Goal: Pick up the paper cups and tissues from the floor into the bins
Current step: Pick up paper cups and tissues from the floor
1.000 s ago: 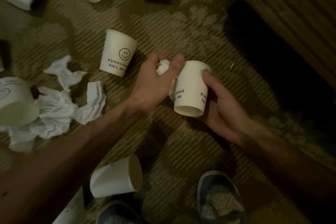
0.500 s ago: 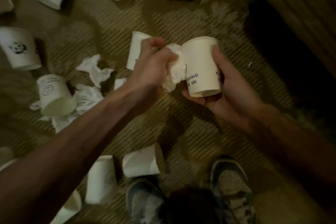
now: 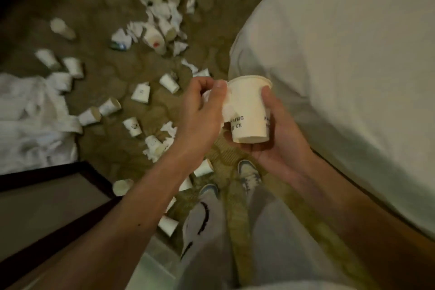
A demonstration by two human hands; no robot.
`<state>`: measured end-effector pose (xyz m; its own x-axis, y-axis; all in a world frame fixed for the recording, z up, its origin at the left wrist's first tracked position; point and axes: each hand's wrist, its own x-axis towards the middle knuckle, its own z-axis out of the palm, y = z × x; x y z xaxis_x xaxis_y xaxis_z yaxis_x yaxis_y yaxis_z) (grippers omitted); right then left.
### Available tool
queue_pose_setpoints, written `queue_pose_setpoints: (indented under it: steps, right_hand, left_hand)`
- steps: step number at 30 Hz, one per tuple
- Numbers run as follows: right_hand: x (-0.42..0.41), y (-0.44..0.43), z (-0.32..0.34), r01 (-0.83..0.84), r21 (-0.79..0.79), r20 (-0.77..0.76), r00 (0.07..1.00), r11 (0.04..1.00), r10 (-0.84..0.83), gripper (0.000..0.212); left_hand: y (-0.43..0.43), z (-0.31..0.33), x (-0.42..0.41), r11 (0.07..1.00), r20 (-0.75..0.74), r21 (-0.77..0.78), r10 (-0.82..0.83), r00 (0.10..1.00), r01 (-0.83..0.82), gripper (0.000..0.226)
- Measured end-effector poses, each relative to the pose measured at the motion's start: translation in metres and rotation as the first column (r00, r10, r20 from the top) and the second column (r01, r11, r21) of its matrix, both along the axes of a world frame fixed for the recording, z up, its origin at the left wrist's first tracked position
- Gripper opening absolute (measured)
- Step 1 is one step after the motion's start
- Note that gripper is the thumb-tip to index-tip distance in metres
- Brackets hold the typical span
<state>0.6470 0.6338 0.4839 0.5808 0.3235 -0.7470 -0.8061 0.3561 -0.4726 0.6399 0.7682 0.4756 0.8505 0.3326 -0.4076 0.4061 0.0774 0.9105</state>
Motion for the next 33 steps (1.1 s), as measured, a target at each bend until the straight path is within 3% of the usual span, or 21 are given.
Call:
queue_pose_setpoints:
  steps: [5,10,17,21,28,33]
  right_hand:
    - [-0.04,-0.016,0.162,0.142,-0.036,0.098,0.986,0.989,-0.138,0.067]
    - [-0.095,-0.042,0.272,0.313,-0.056,0.15,0.941,0.948,-0.302,0.082]
    - [-0.185,-0.156,0.34,0.563,-0.128,0.295,0.807,0.816,-0.511,0.085]
    - [-0.256,-0.255,0.349,0.717,-0.183,0.371,0.684,0.673,-0.628,0.089]
    - [-0.405,-0.437,0.344,0.918,-0.163,0.407,0.396,0.361,-0.823,0.081]
    - [-0.484,-0.528,0.331,0.973,-0.22,0.43,0.164,0.073,-0.888,0.061]
  left_hand:
    - [-0.008,0.171,-0.025,0.957,0.171,0.086,-0.287,0.943,0.276,0.015]
    - [-0.035,0.288,-0.054,0.846,0.191,0.172,-0.532,0.825,0.505,0.028]
    - [-0.164,0.38,-0.086,0.555,0.29,0.434,-0.832,0.473,0.71,0.029]
    - [-0.283,0.401,-0.125,0.369,0.285,0.454,-0.922,0.261,0.811,0.029]
    - [-0.505,0.401,-0.254,0.158,0.354,0.33,-0.935,0.033,0.931,0.028]
    - [-0.625,0.373,-0.337,0.095,0.381,0.244,-0.924,-0.005,0.965,0.047]
